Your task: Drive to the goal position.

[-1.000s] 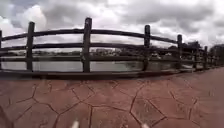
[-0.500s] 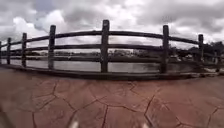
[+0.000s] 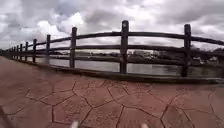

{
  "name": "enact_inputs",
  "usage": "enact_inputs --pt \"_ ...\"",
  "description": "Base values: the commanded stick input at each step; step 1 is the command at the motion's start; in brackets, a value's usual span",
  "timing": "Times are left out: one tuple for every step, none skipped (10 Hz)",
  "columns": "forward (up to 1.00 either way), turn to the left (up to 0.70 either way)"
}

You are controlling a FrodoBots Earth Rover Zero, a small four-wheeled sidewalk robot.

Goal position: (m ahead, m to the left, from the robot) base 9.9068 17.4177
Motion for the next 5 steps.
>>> enact_inputs --pt "0.00 0.70" --pt "0.00 0.70" --pt "0.00 0.70" --pt "0.00 0.70" --pt "0.00 0.70"
